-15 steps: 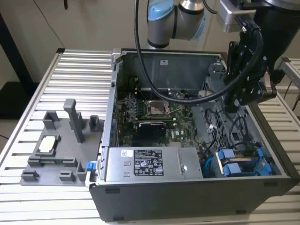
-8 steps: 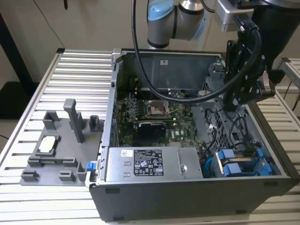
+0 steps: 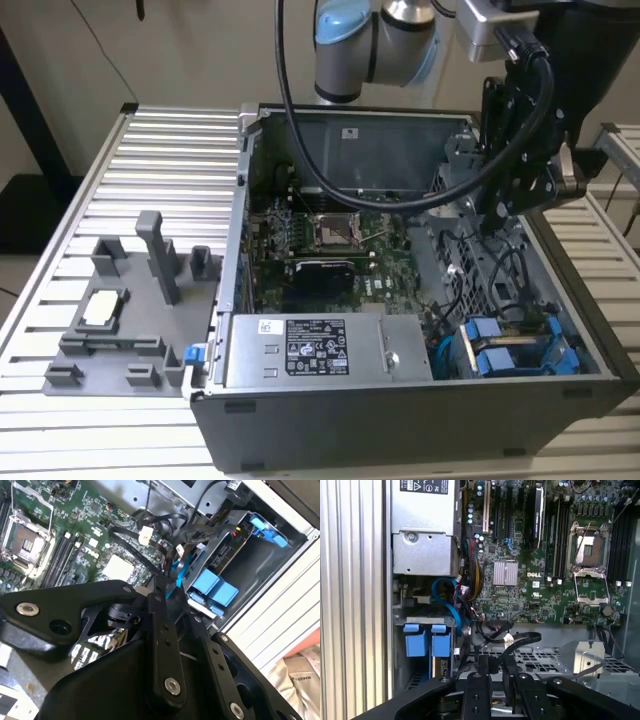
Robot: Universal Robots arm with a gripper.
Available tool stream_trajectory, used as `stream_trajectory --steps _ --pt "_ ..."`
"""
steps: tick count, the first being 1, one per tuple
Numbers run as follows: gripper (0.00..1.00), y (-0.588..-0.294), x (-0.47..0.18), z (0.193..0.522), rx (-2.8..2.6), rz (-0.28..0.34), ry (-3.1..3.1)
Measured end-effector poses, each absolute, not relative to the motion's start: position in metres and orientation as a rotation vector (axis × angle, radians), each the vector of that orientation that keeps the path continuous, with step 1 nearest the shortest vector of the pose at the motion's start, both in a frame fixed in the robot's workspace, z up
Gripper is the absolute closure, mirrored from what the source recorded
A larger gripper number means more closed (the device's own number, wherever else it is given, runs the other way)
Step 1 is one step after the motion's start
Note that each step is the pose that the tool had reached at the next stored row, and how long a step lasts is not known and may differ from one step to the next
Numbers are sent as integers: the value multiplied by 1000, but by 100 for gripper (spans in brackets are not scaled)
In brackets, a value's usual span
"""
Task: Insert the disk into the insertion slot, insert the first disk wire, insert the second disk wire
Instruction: 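Insert the second disk wire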
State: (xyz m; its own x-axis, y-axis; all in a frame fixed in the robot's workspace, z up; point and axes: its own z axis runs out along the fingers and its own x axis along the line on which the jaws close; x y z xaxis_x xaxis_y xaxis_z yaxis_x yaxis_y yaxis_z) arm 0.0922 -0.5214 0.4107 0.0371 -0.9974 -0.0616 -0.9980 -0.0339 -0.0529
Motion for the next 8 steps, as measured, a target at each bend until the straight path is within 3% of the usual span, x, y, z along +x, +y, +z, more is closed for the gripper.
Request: stream_trajectory --steps 8 --pt "73 -519 86 406 -2195 -34 2095"
